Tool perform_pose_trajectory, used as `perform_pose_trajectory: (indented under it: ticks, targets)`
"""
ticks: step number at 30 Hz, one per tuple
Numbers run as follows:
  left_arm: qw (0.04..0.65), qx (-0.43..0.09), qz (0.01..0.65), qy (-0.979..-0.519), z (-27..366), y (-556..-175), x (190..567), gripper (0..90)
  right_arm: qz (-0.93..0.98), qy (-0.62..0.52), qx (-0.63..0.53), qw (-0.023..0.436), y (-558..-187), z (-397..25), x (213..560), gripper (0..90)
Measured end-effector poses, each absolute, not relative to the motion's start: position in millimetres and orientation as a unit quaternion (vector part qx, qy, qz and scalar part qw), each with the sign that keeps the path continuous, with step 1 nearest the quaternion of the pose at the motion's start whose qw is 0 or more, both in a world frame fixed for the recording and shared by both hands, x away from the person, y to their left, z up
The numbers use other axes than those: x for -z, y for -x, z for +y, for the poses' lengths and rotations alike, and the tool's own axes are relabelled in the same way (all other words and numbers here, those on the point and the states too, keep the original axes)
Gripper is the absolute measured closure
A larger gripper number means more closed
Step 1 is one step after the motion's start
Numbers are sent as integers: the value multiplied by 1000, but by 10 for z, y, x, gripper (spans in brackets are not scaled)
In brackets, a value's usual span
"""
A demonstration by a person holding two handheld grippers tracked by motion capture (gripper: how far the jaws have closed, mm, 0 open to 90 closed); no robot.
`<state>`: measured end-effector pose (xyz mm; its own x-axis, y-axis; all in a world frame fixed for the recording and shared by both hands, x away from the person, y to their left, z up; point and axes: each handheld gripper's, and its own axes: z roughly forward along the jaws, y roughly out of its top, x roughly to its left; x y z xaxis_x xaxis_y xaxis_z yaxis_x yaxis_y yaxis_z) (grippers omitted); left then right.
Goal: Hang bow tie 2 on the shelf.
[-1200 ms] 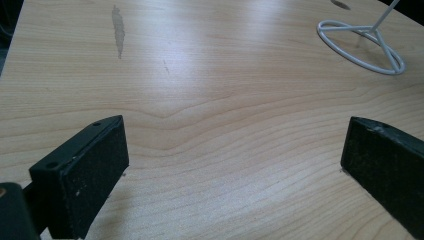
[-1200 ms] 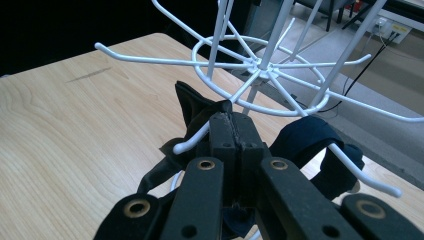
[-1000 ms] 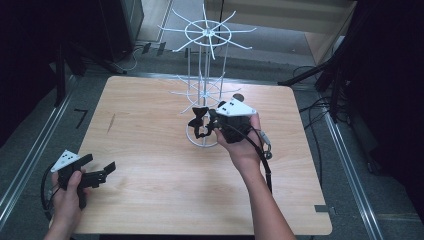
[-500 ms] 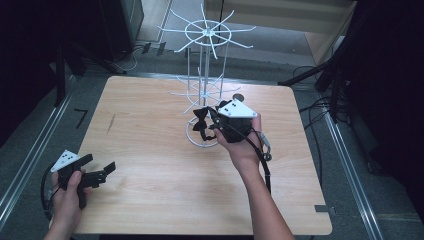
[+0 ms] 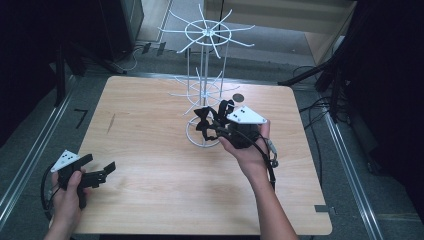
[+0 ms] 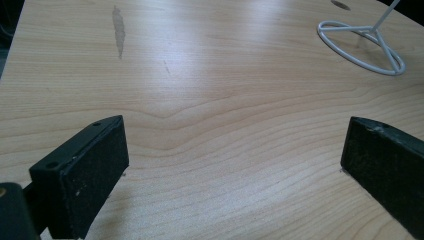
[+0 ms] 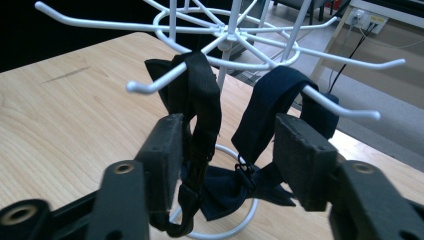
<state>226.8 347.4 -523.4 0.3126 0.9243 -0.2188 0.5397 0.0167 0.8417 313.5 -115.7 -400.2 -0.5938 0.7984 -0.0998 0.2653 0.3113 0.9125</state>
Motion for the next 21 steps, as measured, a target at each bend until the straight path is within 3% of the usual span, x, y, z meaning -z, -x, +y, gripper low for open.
perform_pose_trajectory:
  ticks: [7, 21]
  targets:
    - [458, -210, 548, -668, 3471, -2268, 5234, 0, 757, -354, -473, 278, -3080, -1219, 4044, 303]
    - [458, -212, 546, -669, 3472, -2268, 5234, 0, 754, -372, -471, 266, -2974, -1376, 4176, 149]
